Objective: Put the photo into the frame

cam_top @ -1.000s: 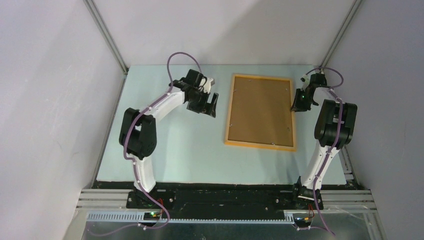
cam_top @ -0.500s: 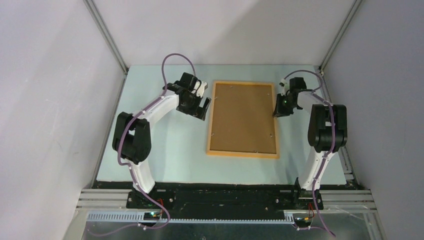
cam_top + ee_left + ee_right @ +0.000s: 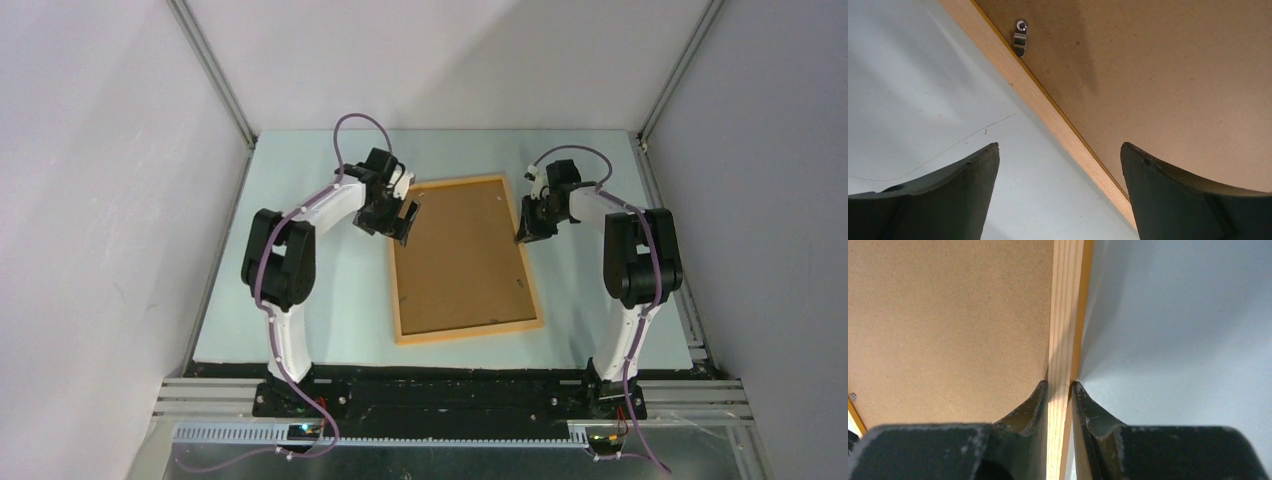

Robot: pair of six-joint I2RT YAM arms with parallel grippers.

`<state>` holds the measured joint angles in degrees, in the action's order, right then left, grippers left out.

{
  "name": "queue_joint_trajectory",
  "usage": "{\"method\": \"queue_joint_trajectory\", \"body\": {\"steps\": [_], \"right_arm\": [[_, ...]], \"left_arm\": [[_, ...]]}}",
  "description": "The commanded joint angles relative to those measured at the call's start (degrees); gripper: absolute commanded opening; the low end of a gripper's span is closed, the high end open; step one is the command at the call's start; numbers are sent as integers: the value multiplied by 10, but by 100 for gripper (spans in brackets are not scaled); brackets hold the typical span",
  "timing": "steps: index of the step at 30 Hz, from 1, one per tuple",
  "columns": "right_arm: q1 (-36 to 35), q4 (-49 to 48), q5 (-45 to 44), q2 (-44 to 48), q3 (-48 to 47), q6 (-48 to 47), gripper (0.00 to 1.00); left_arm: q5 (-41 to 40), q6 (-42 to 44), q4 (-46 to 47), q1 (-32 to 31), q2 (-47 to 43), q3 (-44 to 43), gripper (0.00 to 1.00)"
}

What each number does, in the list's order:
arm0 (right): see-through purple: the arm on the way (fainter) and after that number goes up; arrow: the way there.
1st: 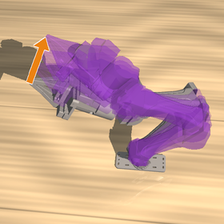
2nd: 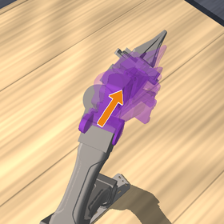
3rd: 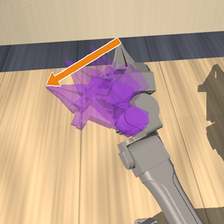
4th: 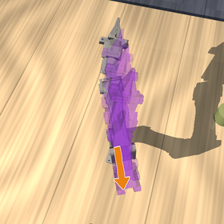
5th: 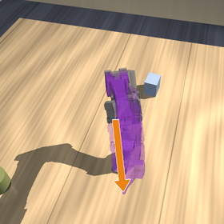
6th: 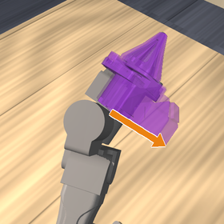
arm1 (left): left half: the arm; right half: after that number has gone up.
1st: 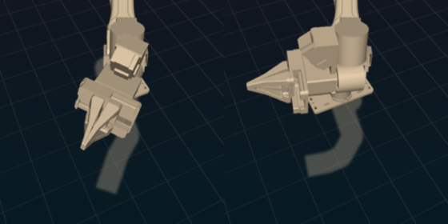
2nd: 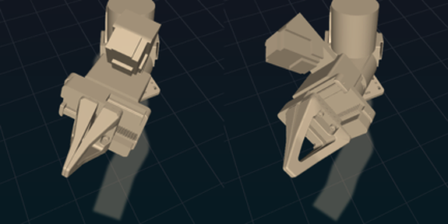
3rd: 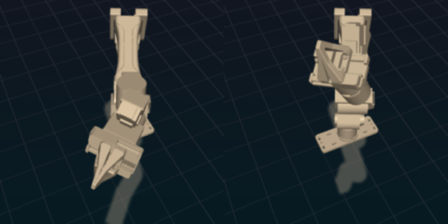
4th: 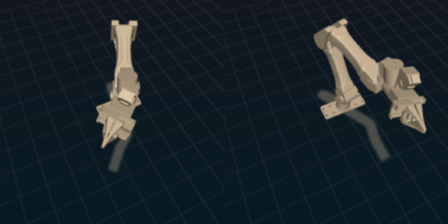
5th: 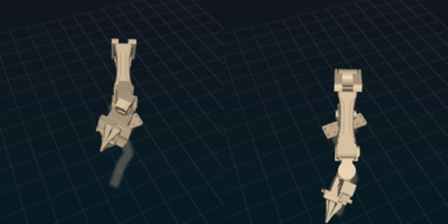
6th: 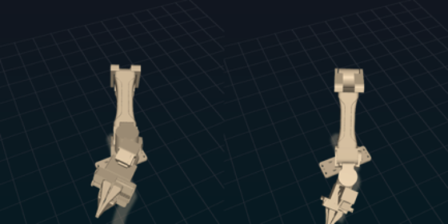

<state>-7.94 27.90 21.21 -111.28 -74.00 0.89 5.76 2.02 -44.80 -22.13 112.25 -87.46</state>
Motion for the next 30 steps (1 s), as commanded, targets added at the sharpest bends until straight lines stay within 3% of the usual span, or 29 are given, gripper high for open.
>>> {"method": "queue_joint_trajectory", "body": {"steps": [1,15,30], "right_arm": [[-9,11,53,22,10,8,0],[-9,6,67,19,10,2,0],[8,4,86,24,21,2,0]], "left_arm": [[3,11,-11,16,20,-26,94],[11,16,-13,31,95,-105,81],[6,13,-13,41,146,-160,61]]}}
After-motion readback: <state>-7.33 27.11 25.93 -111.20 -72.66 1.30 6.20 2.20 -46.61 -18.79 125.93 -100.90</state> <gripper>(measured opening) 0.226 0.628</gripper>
